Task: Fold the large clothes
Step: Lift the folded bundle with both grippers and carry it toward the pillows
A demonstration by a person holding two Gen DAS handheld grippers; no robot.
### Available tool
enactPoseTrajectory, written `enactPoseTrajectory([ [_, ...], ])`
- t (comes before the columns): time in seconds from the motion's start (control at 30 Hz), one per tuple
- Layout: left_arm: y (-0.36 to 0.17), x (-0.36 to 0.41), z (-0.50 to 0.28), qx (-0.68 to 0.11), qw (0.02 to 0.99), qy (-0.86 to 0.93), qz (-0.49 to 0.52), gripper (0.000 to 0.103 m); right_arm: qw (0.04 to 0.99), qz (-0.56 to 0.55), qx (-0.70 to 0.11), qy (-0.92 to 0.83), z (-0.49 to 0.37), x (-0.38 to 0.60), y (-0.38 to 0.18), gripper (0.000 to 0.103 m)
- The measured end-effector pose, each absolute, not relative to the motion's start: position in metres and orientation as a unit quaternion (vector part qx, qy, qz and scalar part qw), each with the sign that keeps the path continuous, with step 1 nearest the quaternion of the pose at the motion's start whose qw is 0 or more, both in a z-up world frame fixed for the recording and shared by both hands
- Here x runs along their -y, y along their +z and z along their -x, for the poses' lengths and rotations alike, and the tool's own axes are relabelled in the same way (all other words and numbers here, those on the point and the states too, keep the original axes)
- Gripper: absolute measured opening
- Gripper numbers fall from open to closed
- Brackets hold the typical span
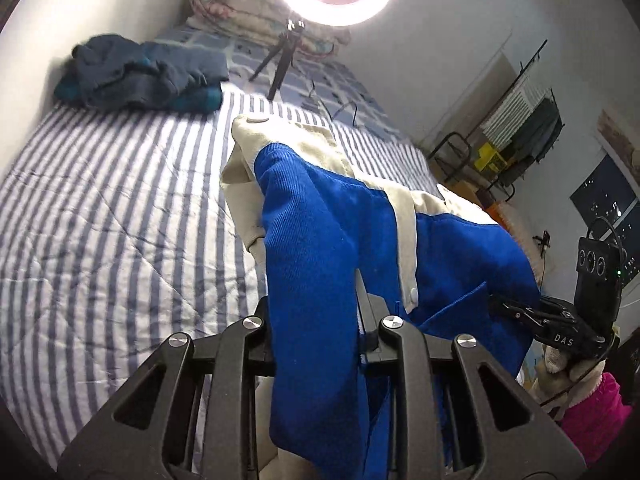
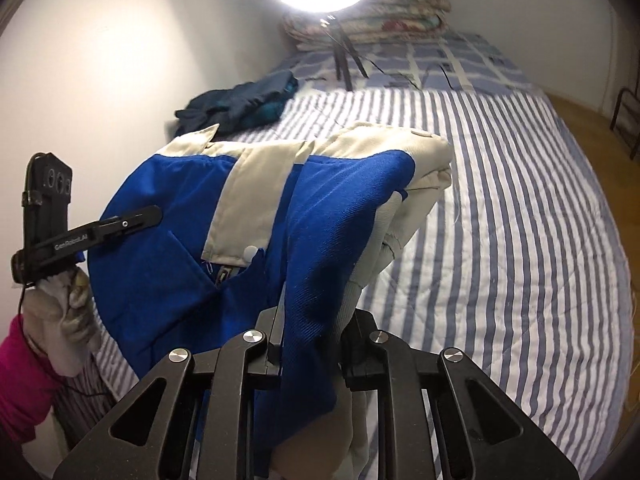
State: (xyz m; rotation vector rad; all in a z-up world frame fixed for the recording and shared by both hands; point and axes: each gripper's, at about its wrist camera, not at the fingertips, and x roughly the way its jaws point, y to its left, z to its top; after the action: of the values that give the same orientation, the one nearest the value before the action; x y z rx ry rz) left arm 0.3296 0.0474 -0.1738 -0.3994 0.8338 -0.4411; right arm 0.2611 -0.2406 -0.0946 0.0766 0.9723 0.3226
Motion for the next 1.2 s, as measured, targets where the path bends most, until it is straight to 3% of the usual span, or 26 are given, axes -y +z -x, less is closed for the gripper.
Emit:
enactPoseTrajectory([
  [0.37,-0.117,-0.101,-0.363,-0.351,0.907,-0.171,0.158,0.022,0.890,-0.015,-0.422,0.174,-0.308,0.182,-0.056,0.016],
  [0.93,-0.020,-0.185,-0.498,-0.268,0.950,-0.103,0.126,0.022,0.918,0.012,-0.347,0.193,-0.455,0.096,0.010,0.016],
  [1.2,-0.011,-0.212,-0.578,-0.248,0.962,-0.066,0.094,0.022,0.928,-0.016,-0.313,0.201,-0.538,0.069,-0.002,0.016],
])
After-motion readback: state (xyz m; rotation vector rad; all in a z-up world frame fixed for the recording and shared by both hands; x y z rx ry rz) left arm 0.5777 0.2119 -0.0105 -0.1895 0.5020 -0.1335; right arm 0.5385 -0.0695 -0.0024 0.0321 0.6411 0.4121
